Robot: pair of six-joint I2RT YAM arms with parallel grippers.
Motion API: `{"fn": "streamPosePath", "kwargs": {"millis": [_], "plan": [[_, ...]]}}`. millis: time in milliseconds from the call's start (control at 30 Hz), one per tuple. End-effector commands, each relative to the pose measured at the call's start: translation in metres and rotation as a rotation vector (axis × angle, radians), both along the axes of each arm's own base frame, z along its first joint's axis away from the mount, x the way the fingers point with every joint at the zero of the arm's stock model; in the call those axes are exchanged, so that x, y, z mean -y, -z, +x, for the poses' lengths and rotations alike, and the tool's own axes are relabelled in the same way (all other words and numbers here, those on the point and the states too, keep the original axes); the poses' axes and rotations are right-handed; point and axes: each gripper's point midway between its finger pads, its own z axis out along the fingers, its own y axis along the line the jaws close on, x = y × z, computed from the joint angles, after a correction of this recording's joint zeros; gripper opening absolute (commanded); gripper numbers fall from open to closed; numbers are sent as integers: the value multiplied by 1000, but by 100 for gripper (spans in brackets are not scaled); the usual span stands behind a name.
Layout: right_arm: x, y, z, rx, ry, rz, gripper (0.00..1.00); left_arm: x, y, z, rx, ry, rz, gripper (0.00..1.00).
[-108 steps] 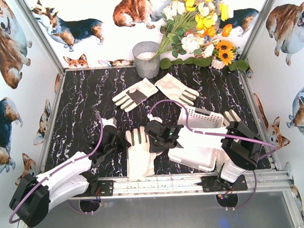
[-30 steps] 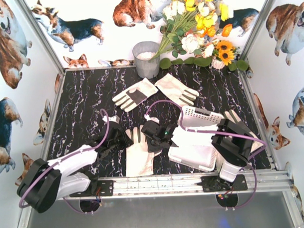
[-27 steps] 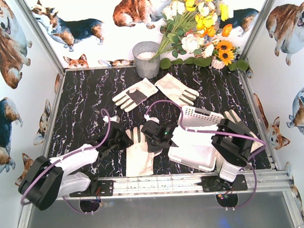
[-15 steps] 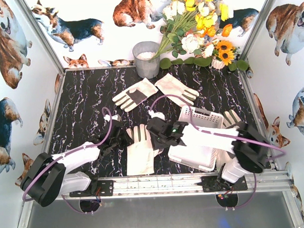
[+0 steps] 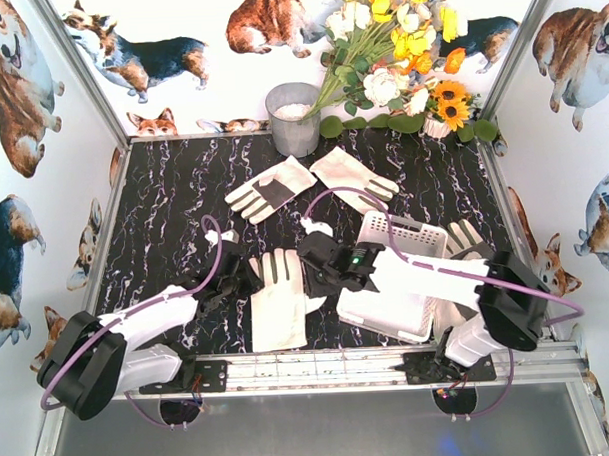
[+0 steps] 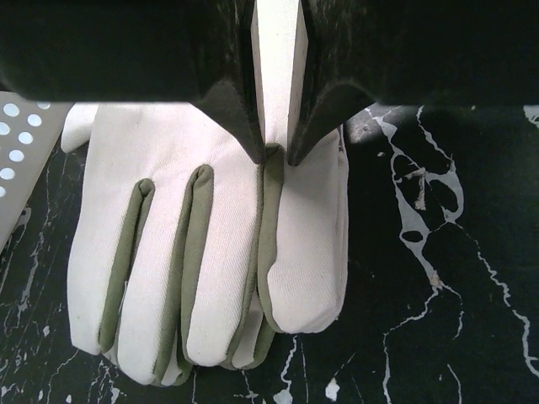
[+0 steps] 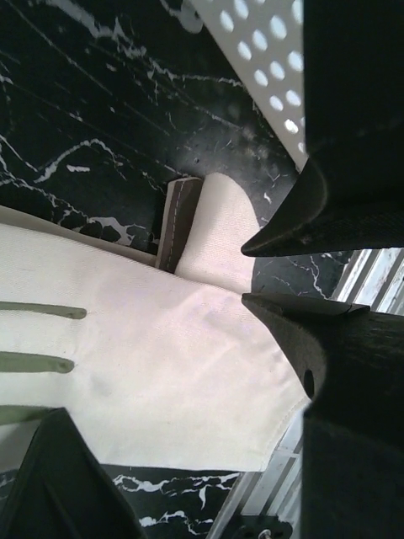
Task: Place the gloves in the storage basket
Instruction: Pair the glove with the glove.
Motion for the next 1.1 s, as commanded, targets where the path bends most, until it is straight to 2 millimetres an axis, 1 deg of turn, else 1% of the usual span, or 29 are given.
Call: {"fn": "streamPosePath", "kwargs": {"millis": [0,167,300,367,433,533,600,667,733,767,833,933,1033,1067], "plan": [[-25,2,2,-20,-28,76,25,-15,9,-8,-28,-14,70,12],[-37,26,2,-64,-54,54,21,-21,8,-9,-28,-32,85,13],[-38,46,6,-70,-60,2,19,-27,9,-10,-37,-45,102,13],[-37,53,10,-67,-63,-24,19,-30,11,-12,-47,-48,116,14],[-37,56,12,-77,-69,-38,17,-31,12,-13,-55,-46,119,14],[-36,46,15,-74,-78,-33,17,-28,5,-11,-46,-32,102,17],[-36,30,18,-55,-80,-9,20,-25,-4,-8,-32,-24,94,20],[-33,10,21,-31,-83,26,27,-24,-16,-5,-11,-18,89,26],[-29,-10,23,-15,-90,69,36,-23,-29,-3,11,-12,85,36],[-26,-19,25,-15,-89,91,39,-23,-35,-3,19,-7,85,40],[-18,-29,27,-24,-84,126,44,-25,-43,-4,28,5,92,47],[-8,-31,32,-57,-67,163,48,-30,-46,-9,22,8,108,56],[-5,-22,34,-120,-65,193,52,-35,-37,-17,-1,-4,103,62],[-4,-18,35,-145,-60,206,54,-36,-31,-22,-15,-6,97,63]]}}
